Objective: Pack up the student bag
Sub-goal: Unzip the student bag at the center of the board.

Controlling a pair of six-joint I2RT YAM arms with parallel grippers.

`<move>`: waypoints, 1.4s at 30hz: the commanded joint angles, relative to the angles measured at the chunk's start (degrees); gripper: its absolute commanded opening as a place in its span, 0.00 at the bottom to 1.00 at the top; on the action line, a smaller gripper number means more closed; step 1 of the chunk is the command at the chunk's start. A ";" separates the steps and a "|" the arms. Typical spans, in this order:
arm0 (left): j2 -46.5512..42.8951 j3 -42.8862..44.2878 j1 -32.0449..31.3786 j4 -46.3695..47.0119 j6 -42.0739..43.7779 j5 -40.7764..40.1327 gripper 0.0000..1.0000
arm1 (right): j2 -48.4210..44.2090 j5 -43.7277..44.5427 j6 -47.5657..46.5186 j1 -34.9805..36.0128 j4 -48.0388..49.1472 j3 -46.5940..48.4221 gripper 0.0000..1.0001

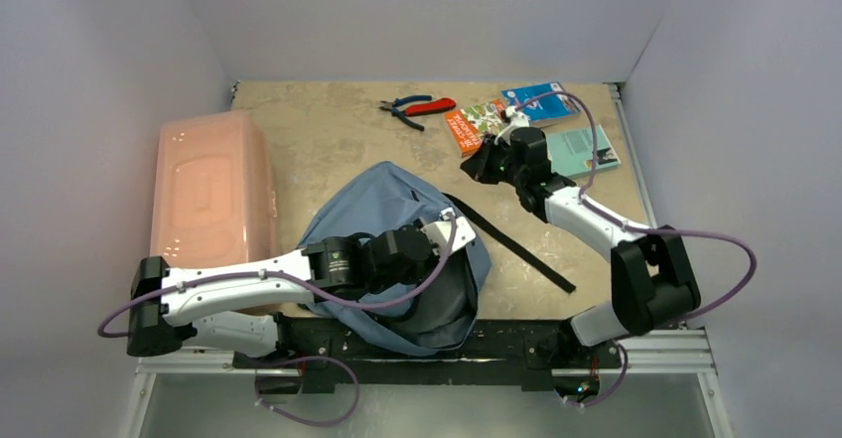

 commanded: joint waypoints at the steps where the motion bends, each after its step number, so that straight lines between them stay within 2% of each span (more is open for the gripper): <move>1: 3.72 6.23 2.98 -2.84 -3.21 -5.80 0.00 | -7.15 3.51 -3.63 0.18 -10.66 -2.84 0.19; 3: 4.16 6.24 5.58 -2.99 -5.11 -3.52 0.00 | -11.01 2.66 -2.62 0.04 -13.97 -5.36 0.29; 7: 2.27 3.74 8.19 0.44 -6.17 2.28 0.00 | -19.43 -4.41 -1.22 -1.10 -12.63 -12.47 0.49; 10: 0.99 2.12 8.64 2.43 -5.13 5.72 0.00 | -24.64 -7.37 -6.18 -1.24 -8.55 -17.94 0.51; 13: -0.15 0.64 8.64 3.57 -4.15 7.32 0.00 | -27.37 -9.49 -9.95 -1.24 -4.43 -21.09 0.51; 17: -2.56 -1.27 8.64 4.04 -2.73 7.86 0.00 | -27.22 -18.30 -14.58 -0.86 8.62 -26.44 0.51; 19: -3.85 -2.08 8.64 4.42 -2.11 8.01 0.00 | -27.26 -19.51 -16.76 0.43 11.79 -27.82 0.51; 25: -6.58 -3.39 8.64 5.36 -0.56 9.16 0.00 | -26.81 -18.13 -23.33 10.18 16.55 -29.49 0.47; 28: -7.56 -3.65 8.64 5.52 0.27 9.69 0.00 | -27.13 -15.55 -25.14 12.60 20.82 -31.77 0.45; 37: -8.63 -4.80 8.64 4.98 3.79 16.63 0.00 | -24.91 -5.91 -31.84 13.23 13.41 -27.56 0.43; 42: -8.27 -5.66 8.64 5.33 4.74 18.25 0.00 | -23.17 -5.10 -33.59 13.39 12.70 -26.06 0.27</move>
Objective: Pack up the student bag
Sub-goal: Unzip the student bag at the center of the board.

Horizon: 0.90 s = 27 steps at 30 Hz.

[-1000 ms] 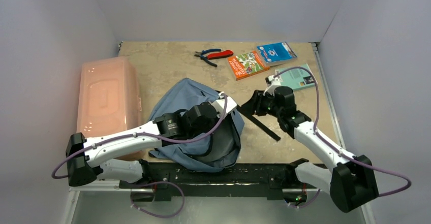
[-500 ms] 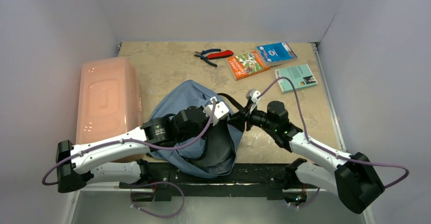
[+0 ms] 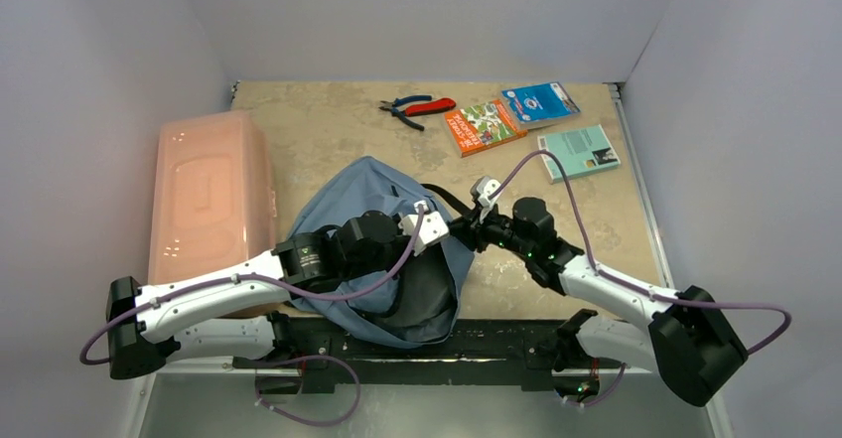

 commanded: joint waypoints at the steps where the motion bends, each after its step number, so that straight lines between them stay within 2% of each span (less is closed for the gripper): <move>1: -1.52 0.49 -0.12 4.42 2.22 4.18 0.00 | 1.10 1.73 -4.94 0.03 -0.39 3.15 0.21; 4: -0.81 -0.12 -0.12 4.44 2.22 4.92 0.00 | 1.35 3.04 -3.26 0.02 -1.69 4.75 0.00; 8: 2.03 -1.00 -0.12 4.46 -0.07 4.87 0.00 | 1.33 6.64 2.83 0.07 -8.81 8.25 0.00; 11: 5.81 -1.45 -0.12 4.79 -5.37 10.81 0.00 | 1.78 10.17 9.07 0.09 -15.07 11.00 0.00; 12: 7.06 -1.49 -0.06 4.90 -7.14 12.96 0.06 | 1.68 12.22 11.59 0.12 -17.95 11.79 0.00; 14: 8.60 -1.56 0.24 5.62 -10.84 16.93 0.26 | 0.71 15.89 16.48 0.08 -20.74 11.92 0.00; 16: 7.93 -2.53 1.00 8.06 -13.49 19.95 0.50 | -1.08 18.20 19.76 0.07 -21.23 10.33 0.00; 18: 5.99 -4.47 2.99 12.80 -17.61 23.28 0.64 | -3.95 19.18 21.47 0.26 -18.81 7.24 0.00; 21: 3.81 -6.01 9.33 19.11 -25.02 31.90 0.74 | -7.15 16.50 20.64 0.49 -14.79 3.17 0.00; 25: 5.19 -3.82 18.39 24.37 -33.74 39.65 0.78 | -6.13 14.82 17.39 0.75 -15.61 3.90 0.00; 27: 8.72 -0.97 21.45 24.81 -37.63 41.94 0.76 | -6.26 13.33 16.70 0.84 -15.22 4.11 0.00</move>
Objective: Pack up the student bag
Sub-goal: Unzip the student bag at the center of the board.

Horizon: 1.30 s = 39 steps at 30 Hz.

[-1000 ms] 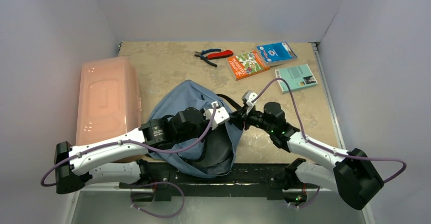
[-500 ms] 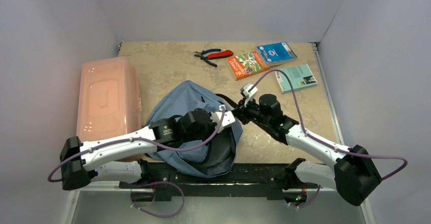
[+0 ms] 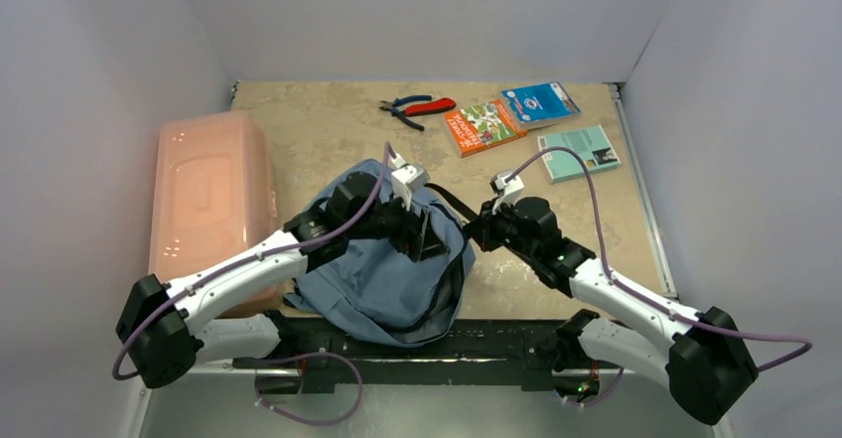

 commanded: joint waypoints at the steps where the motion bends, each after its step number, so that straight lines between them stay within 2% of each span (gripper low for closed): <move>1: 5.06 6.69 6.34 7.88 -13.23 10.18 0.74 | -0.44 -2.78 -1.55 0.40 3.25 0.61 0.00; 5: 15.02 14.14 8.55 1.64 -17.70 7.59 0.74 | -1.46 -4.23 -1.72 0.60 3.37 0.53 0.00; 9: 23.60 16.47 9.06 2.37 -22.35 2.66 0.77 | -2.53 -4.98 -1.23 0.96 2.98 0.40 0.00; 12: 30.27 19.56 11.05 -1.22 -25.20 0.26 0.72 | -2.95 -4.16 -0.14 1.39 0.13 1.10 0.00; 15: 35.03 19.30 12.87 2.82 -29.18 -0.68 0.67 | -3.58 -4.74 1.43 2.39 -1.22 0.80 0.00; 19: 40.09 19.15 15.15 5.76 -28.56 -5.42 0.66 | -3.10 -5.21 5.13 4.40 -7.05 1.72 0.00; 25: 42.32 19.56 17.03 8.93 -27.10 -5.28 0.65 | -9.37 -5.25 13.56 7.70 -17.30 -0.30 0.00; 30: 41.35 19.05 17.02 9.32 -25.36 -6.22 0.67 | -12.06 -9.64 17.33 7.98 -18.31 -2.90 0.00; 33: 41.12 19.74 17.00 8.77 -23.49 -5.84 0.67 | -12.90 -7.33 16.99 8.06 -19.11 -2.92 0.00; 36: 40.87 19.51 17.00 7.70 -22.96 -6.50 0.67 | -11.06 -5.72 16.37 8.10 -19.60 -1.09 0.00; 39: 39.99 18.07 16.98 7.60 -21.60 -5.96 0.64 | -6.93 -6.55 20.28 8.11 -18.90 -1.05 0.00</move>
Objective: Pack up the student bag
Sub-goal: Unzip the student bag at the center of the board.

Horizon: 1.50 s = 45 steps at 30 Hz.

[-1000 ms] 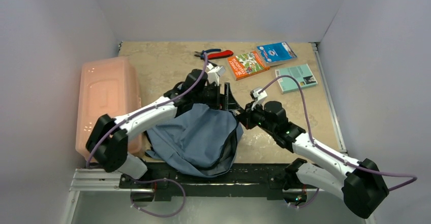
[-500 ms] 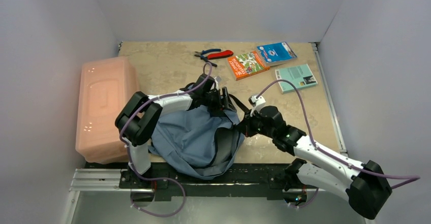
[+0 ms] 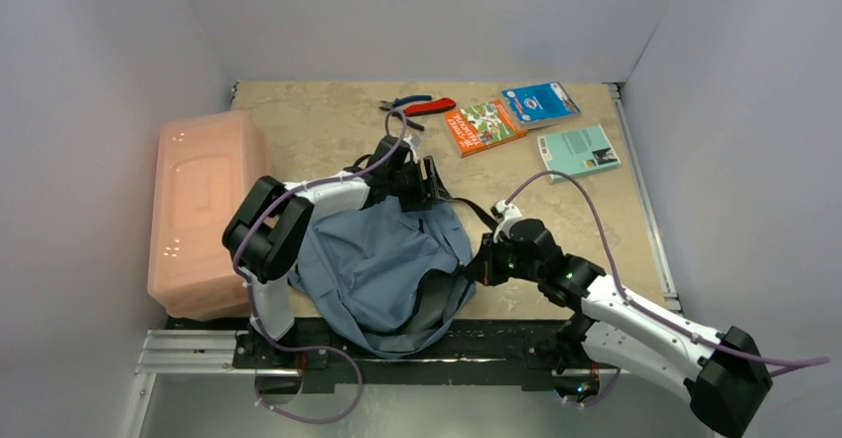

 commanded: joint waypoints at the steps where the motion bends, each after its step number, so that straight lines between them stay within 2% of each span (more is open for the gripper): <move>1: -2.28 -0.67 0.16 0.99 5.55 -3.87 0.63 | 4.42 -1.58 5.92 0.51 -1.04 1.77 0.00; 2: -3.36 -1.19 0.00 0.64 6.87 -4.19 0.63 | 5.14 -0.25 6.97 0.51 -1.91 1.92 0.02; 4: -6.23 -2.07 -0.50 -0.43 9.66 -4.28 0.63 | 6.01 2.80 9.09 0.51 -5.12 2.82 0.22; 5: -7.68 -2.16 -0.93 -2.54 11.66 -4.37 0.63 | 6.38 1.67 9.38 0.50 -5.60 3.03 0.28; 8: -10.86 -2.48 -1.70 -5.03 14.30 -4.78 0.63 | 6.89 2.32 6.43 0.50 -5.86 3.58 0.30; 11: -9.85 -2.52 -1.71 -5.44 11.93 -3.75 0.63 | 8.69 3.67 2.11 0.46 -5.42 4.65 0.31; 13: -7.54 -1.73 -1.42 -6.26 10.56 -4.71 0.63 | 9.78 4.14 -0.26 0.50 -4.10 4.96 0.28; 14: -6.23 -1.18 -1.21 -7.12 10.06 -6.29 0.63 | 10.29 4.77 -1.04 0.51 -3.64 5.23 0.21; 15: -5.14 -0.91 -0.79 -7.78 9.14 -8.48 0.63 | 10.89 5.85 -1.45 0.51 -3.73 5.79 0.06; 16: -3.78 -0.63 -0.17 -8.23 8.10 -10.55 0.63 | 11.59 7.01 -1.55 0.51 -4.53 6.74 0.00; 21: 1.78 5.05 3.90 -15.19 3.44 -15.90 0.61 | 11.85 5.90 -2.86 0.55 -6.48 8.54 0.00; 33: 6.33 9.05 10.04 -12.64 -1.33 -22.40 0.61 | 6.33 -3.47 -0.82 2.99 -12.14 8.42 0.00; 39: 7.09 9.77 11.16 -11.03 1.29 -24.59 0.61 | 0.40 -5.50 2.13 3.14 -18.74 9.30 0.00; 45: 7.61 12.27 11.79 -12.27 3.30 -23.57 0.64 | -1.67 -7.30 5.45 3.14 -14.83 6.25 0.00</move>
